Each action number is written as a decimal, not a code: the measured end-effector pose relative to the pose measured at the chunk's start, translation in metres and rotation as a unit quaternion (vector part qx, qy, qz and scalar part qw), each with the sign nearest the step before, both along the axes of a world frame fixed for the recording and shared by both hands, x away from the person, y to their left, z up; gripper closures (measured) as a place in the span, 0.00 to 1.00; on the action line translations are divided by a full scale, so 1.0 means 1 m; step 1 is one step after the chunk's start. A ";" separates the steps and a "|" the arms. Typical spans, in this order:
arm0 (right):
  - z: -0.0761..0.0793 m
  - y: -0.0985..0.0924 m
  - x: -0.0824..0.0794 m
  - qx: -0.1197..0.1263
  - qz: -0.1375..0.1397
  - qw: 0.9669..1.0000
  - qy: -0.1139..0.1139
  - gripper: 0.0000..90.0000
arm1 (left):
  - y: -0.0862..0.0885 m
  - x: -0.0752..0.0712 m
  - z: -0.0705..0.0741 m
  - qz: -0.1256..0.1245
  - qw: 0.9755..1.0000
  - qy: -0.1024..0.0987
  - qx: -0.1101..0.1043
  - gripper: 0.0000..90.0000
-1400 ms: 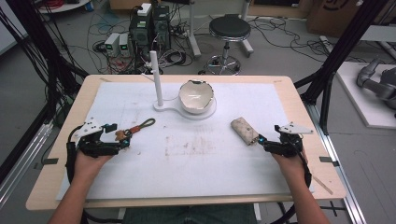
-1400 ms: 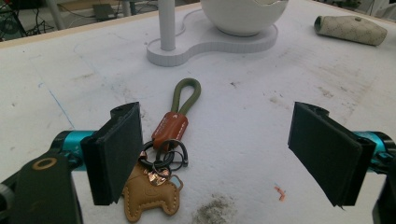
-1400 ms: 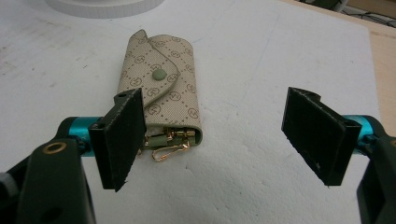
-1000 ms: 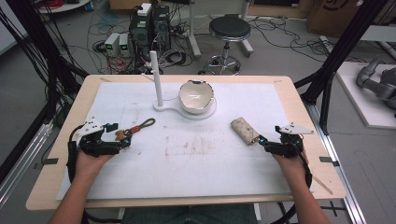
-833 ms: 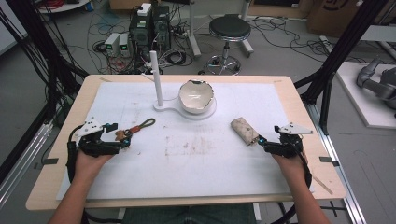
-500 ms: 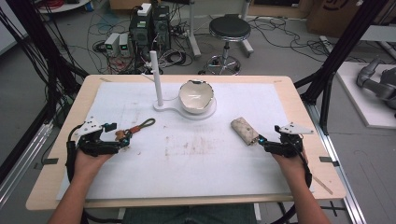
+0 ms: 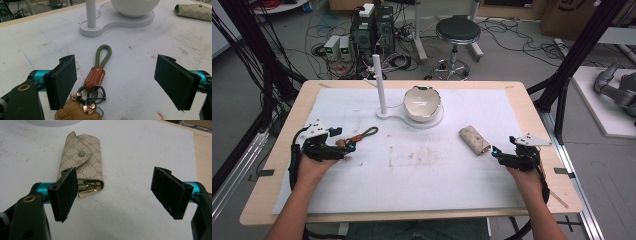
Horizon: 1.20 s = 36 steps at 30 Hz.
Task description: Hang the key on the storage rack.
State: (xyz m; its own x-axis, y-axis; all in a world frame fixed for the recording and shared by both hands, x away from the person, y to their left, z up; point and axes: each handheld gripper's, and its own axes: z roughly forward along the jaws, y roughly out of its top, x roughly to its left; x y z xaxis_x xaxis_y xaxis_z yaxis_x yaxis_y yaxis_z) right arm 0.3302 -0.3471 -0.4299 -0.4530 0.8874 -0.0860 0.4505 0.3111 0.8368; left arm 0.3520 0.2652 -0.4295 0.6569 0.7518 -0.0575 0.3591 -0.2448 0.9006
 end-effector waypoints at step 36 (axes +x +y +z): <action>-0.002 0.009 0.004 -0.008 0.011 1.000 0.006 0.25 | -0.012 0.041 -0.025 0.017 0.990 0.090 0.107 0.42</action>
